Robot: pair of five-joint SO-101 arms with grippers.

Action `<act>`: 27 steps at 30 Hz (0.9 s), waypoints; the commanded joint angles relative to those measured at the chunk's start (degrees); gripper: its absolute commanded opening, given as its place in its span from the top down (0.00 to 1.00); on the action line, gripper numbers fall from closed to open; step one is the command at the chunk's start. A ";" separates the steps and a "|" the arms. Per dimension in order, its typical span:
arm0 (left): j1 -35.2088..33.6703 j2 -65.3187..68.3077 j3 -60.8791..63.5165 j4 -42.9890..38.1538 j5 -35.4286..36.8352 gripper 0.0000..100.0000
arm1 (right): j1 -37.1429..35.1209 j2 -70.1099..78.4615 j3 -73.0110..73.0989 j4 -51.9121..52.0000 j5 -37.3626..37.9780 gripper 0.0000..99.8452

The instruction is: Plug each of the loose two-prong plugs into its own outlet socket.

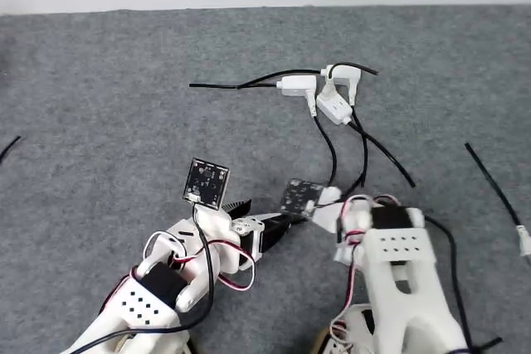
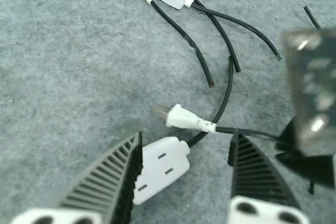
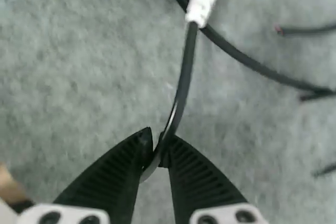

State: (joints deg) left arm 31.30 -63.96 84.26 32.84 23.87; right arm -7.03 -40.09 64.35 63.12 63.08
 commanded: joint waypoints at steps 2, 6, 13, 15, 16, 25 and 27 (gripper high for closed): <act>-0.35 -0.53 -0.04 -1.49 -0.09 0.75 | -3.12 0.22 -0.44 -2.68 -2.64 0.99; -0.35 -0.53 0.92 -2.46 -0.09 0.75 | -0.66 0.31 -0.26 -3.91 -2.55 0.99; -0.26 -0.53 2.59 -5.01 -2.20 0.75 | 12.62 0.22 -2.55 -4.00 9.41 0.99; -0.26 -0.53 3.30 -6.33 -2.99 0.75 | 17.10 0.22 -5.45 -3.91 10.11 0.99; -0.26 -0.53 3.74 -7.12 -3.34 0.75 | 18.86 0.22 -7.21 -3.65 10.20 0.99; -0.26 -0.53 4.88 -9.14 -3.25 0.75 | 24.13 0.84 -11.34 3.30 16.97 0.99; -0.26 -0.53 4.88 -9.14 -3.25 0.75 | 26.24 0.84 -11.16 3.91 17.05 0.99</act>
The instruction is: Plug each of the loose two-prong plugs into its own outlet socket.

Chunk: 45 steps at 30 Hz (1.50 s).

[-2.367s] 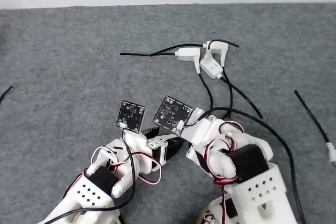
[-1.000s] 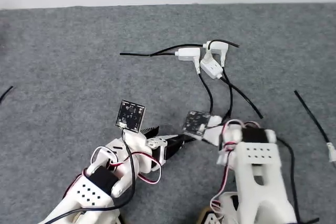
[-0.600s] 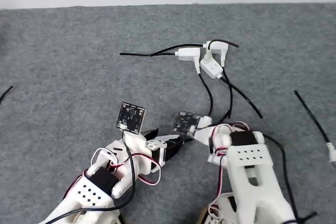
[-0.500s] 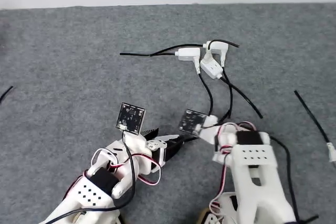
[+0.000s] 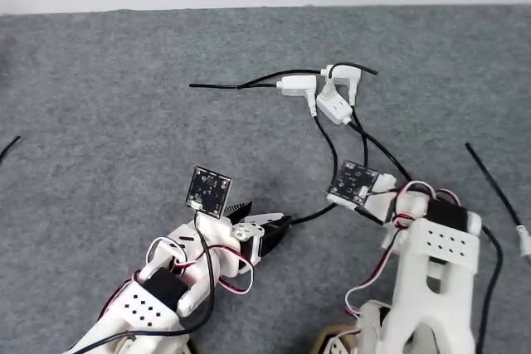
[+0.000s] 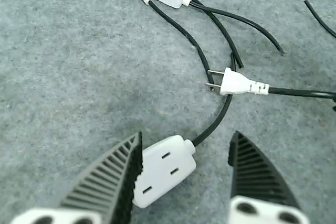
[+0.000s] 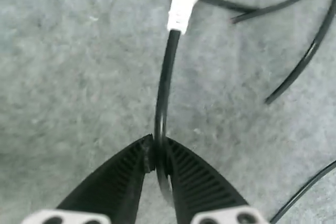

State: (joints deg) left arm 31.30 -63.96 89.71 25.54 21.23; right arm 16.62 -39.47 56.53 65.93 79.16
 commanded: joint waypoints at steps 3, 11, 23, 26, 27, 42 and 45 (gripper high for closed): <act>-0.26 -0.53 -0.57 -1.76 -0.62 0.75 | 6.46 0.22 -1.32 1.01 3.60 0.99; -0.26 -0.53 -0.57 -1.85 -0.70 0.75 | 16.92 -0.40 -0.09 0.48 11.69 0.91; -0.26 -0.53 -0.66 -1.93 -0.70 0.75 | 17.63 -0.40 -5.45 0.84 11.34 0.78; -0.26 -0.53 -0.75 -1.93 -0.70 0.75 | 4.97 0.22 -2.20 -0.92 4.75 0.78; -0.26 -0.53 -0.75 -1.93 -0.70 0.75 | -0.04 0.22 -0.88 -2.95 0.44 0.78; -4.31 -0.35 -0.57 -3.69 -0.70 0.75 | -24.31 22.73 -14.59 -12.18 -32.00 0.78; -4.31 -0.35 -0.57 -3.69 -0.70 0.75 | -21.85 30.20 -20.66 -10.86 -32.00 0.78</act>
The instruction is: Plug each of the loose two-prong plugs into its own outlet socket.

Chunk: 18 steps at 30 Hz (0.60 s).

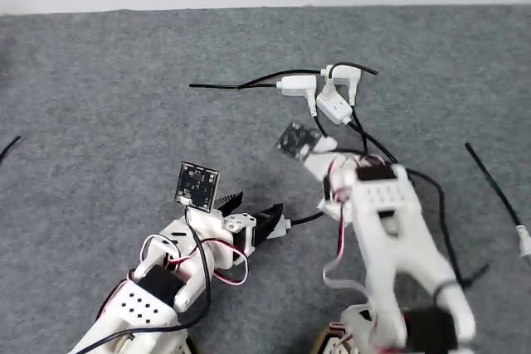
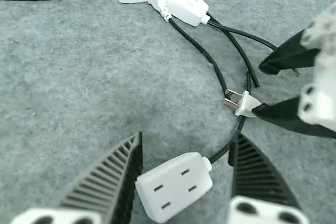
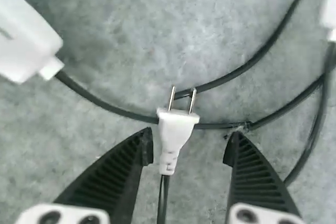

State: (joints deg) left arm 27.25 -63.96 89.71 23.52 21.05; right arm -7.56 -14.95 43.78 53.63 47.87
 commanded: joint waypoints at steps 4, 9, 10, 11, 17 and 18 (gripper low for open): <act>-0.18 -0.35 -0.57 -1.67 -0.53 0.75 | 3.12 9.10 -10.37 1.27 -0.79 0.78; -0.26 -0.35 -0.57 -1.93 -0.53 0.75 | 1.19 9.54 -10.64 1.36 -3.60 0.78; -0.26 -0.35 -0.57 -1.93 -0.53 0.75 | 0.75 9.54 -10.73 1.63 -4.75 0.78; -0.26 -0.35 -0.57 -1.93 -0.53 0.75 | 0.13 9.54 -10.73 1.71 -5.63 0.78; -0.26 -0.26 -0.57 -1.93 -0.53 0.75 | -0.13 9.45 -13.54 6.20 -8.97 0.78; -0.26 -0.26 -0.57 -1.93 -0.53 0.75 | -0.13 9.45 -14.95 8.13 -9.05 0.78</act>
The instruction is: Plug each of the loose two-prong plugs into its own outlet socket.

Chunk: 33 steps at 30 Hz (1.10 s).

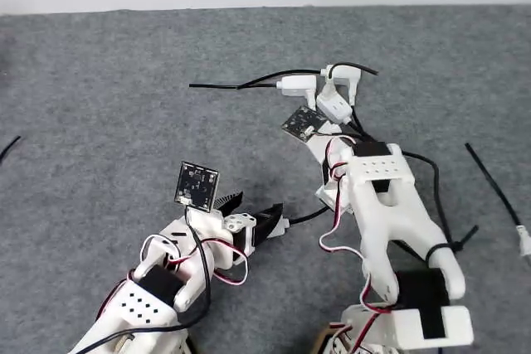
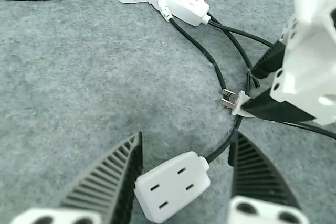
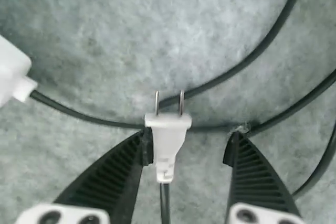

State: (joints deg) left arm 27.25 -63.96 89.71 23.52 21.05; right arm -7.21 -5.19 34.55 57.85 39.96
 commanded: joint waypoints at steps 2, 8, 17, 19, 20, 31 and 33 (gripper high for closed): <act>-0.18 -0.26 -0.57 -1.93 -0.53 0.75 | -0.92 -0.31 -7.56 6.90 -1.58 0.78; -0.26 -0.35 -0.57 -1.93 -0.53 0.75 | -1.89 0.40 -7.82 7.25 -3.52 0.78; -0.26 -0.35 -0.57 -1.93 -0.53 0.75 | -2.15 0.48 -4.48 5.05 -3.52 0.78; -0.26 -0.35 -0.57 -1.93 -0.53 0.75 | -1.89 0.48 -3.78 4.18 -3.52 0.78; -0.26 -0.26 -0.57 -1.93 -0.53 0.75 | -1.80 0.48 -3.69 4.09 -3.52 0.78; -0.26 -0.18 -0.57 -1.93 -0.53 0.75 | -2.07 3.12 -3.52 4.00 -3.43 0.78; -0.26 -0.18 -0.57 -1.93 -0.53 0.75 | -2.07 4.97 -3.78 3.30 -3.43 0.78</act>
State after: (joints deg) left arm 27.25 -63.96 89.71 23.52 21.05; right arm -8.88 -1.23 31.47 62.95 36.79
